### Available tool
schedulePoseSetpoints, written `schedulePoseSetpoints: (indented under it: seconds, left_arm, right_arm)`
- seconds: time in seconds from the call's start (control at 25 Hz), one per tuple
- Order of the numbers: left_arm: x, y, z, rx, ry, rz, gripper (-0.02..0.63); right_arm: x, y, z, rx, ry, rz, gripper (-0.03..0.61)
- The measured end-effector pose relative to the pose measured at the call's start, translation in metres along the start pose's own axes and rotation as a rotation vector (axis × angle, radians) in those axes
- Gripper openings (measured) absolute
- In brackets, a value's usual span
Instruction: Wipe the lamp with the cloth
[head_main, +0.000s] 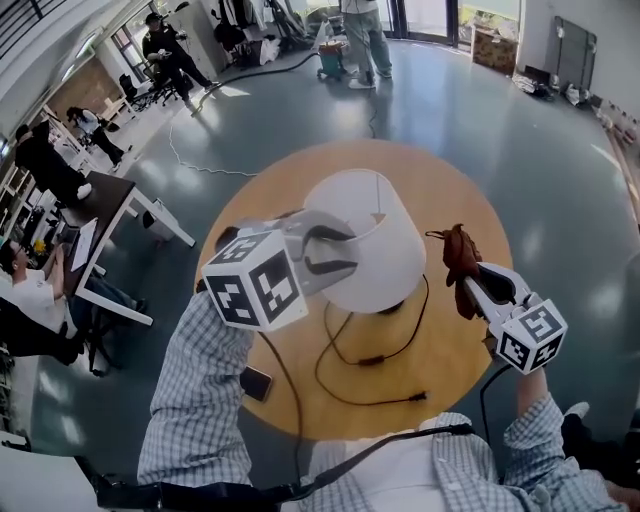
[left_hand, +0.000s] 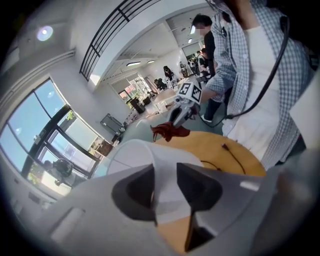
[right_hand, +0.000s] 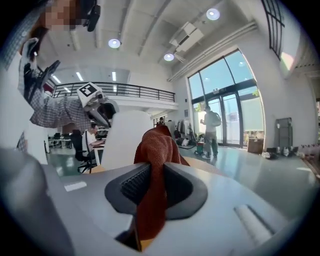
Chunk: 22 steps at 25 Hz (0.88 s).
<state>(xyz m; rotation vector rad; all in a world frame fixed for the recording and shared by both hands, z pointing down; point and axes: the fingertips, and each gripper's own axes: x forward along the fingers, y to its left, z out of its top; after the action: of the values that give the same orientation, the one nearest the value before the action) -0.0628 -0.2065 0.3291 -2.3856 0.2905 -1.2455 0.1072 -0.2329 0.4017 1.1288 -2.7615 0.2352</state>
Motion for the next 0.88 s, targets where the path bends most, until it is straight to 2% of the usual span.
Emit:
schedulePoseSetpoints:
  seconds: [0.12,0.36,0.56,0.68,0.88]
  left_arm:
    - [-0.002,0.011,-0.010,-0.027,-0.013,0.014,0.137]
    - [0.005,0.034,-0.007,-0.073,-0.034,0.053,0.146]
    - [0.004,0.045,-0.015,-0.116,-0.050,0.068,0.149]
    - [0.003,0.049,-0.016,-0.125,-0.061,0.074,0.150]
    - [0.003,0.055,-0.023,-0.177,-0.076,0.090,0.152]
  right_arm:
    - [0.016,-0.001,-0.023,0.071,0.027,-0.021,0.077]
    - [0.066,0.030,-0.055,0.101,0.090,0.097,0.077]
    - [0.114,0.055,-0.049,0.058,0.083,0.165,0.075]
    - [0.135,0.067,-0.031,0.020,0.025,0.196,0.075]
    - [0.155,0.072,-0.023,-0.037,-0.046,0.188,0.074]
